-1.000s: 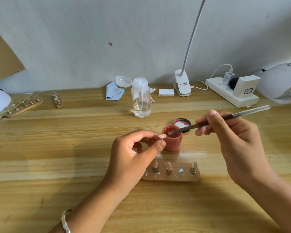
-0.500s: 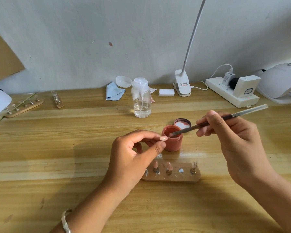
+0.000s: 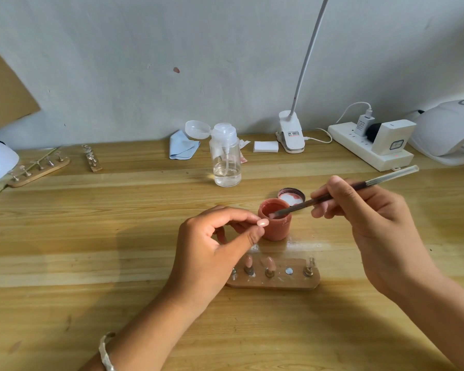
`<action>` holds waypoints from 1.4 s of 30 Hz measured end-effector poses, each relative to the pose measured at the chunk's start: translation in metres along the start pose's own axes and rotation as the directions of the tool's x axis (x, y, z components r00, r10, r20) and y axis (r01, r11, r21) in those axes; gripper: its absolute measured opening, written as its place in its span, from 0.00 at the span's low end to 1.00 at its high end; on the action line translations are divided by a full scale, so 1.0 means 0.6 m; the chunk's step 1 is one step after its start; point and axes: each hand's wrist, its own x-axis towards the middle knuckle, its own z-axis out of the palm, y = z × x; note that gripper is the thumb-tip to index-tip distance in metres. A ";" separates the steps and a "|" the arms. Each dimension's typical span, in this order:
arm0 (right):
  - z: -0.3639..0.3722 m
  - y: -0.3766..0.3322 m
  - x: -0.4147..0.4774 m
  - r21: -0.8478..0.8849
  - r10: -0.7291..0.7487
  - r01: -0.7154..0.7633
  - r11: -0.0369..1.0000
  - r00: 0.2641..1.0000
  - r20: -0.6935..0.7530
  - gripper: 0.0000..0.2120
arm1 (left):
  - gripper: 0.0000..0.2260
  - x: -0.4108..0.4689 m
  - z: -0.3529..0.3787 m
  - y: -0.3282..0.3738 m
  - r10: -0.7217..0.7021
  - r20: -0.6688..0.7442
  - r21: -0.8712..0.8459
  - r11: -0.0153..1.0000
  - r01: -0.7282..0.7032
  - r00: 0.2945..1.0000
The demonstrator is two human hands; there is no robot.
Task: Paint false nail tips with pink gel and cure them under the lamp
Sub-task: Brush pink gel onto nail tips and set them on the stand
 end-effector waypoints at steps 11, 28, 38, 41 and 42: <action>0.000 -0.001 -0.001 -0.005 0.016 -0.016 1.000 1.000 -0.002 0.13 | 0.06 0.000 -0.002 -0.004 0.042 0.006 0.082 0.996 -0.043 0.999; -0.002 0.001 0.001 -0.024 0.026 -0.026 0.999 0.999 0.025 0.14 | 0.06 0.000 0.001 -0.003 0.018 0.005 0.102 0.995 -0.018 1.000; -0.002 -0.001 0.003 -0.063 0.060 -0.060 0.996 0.998 -0.004 0.14 | 0.06 0.000 0.000 -0.003 0.030 0.001 0.102 0.994 -0.030 1.000; -0.002 -0.002 0.002 -0.046 0.061 -0.061 0.997 0.998 0.009 0.14 | 0.06 -0.001 -0.001 -0.003 0.033 0.005 0.111 0.993 -0.033 0.999; -0.002 -0.002 0.001 -0.046 0.053 -0.051 0.998 0.998 0.034 0.14 | 0.06 -0.001 -0.001 -0.003 0.032 0.007 0.111 0.993 -0.032 0.999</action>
